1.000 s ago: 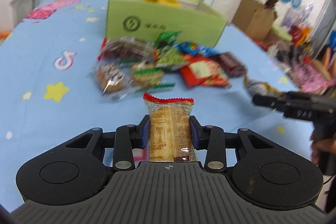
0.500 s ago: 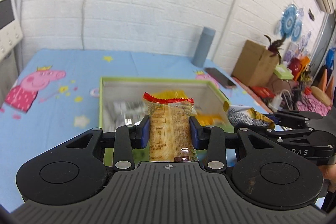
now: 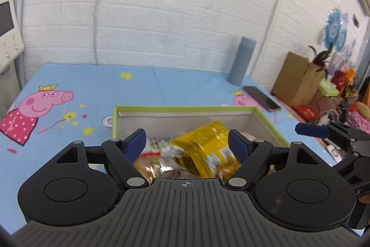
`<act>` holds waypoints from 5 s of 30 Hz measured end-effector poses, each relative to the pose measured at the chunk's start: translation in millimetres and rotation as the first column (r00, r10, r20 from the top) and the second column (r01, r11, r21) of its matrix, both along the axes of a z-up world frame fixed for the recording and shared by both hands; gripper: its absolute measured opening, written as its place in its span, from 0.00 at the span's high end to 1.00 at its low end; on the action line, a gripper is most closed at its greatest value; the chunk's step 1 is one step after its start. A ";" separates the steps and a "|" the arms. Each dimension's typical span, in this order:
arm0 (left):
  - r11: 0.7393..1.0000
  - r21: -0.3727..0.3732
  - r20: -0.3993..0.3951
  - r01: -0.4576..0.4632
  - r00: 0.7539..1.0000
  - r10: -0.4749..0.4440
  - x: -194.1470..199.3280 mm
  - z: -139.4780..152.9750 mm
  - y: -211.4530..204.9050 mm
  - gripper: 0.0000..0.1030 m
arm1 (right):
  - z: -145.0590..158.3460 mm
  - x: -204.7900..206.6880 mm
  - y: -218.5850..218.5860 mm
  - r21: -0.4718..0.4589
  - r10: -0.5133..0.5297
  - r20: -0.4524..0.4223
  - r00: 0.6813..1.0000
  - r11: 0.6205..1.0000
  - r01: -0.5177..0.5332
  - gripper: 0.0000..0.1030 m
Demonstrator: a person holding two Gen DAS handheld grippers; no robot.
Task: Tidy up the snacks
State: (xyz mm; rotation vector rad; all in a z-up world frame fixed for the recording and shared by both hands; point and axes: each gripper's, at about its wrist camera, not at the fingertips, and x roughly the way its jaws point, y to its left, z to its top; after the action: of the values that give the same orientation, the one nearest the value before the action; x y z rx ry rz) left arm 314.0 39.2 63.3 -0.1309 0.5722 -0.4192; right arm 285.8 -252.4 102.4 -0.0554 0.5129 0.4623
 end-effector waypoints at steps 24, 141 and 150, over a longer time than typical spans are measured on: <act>0.977 -0.107 -0.310 0.185 0.927 -0.210 -106.6 -80.9 -41.1 0.69 | -87.6 -75.4 8.7 0.017 0.197 -0.304 0.932 0.979 -0.201 0.01; 0.998 -0.061 -0.128 -0.016 0.992 0.008 -116.5 -41.6 40.9 0.38 | -39.7 -141.0 44.4 0.116 0.136 -0.176 0.975 0.986 -0.117 0.01; 0.986 -0.070 -0.270 -0.154 0.954 0.130 -144.3 -83.9 91.6 0.50 | -67.7 -167.3 92.4 0.059 0.158 -0.217 0.963 0.987 -0.149 0.01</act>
State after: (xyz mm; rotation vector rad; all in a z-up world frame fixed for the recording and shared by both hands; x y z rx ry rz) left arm 169.7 130.8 -20.6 -0.3164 0.8018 -0.2885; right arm 118.6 -160.0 34.6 -0.0023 0.7212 0.6357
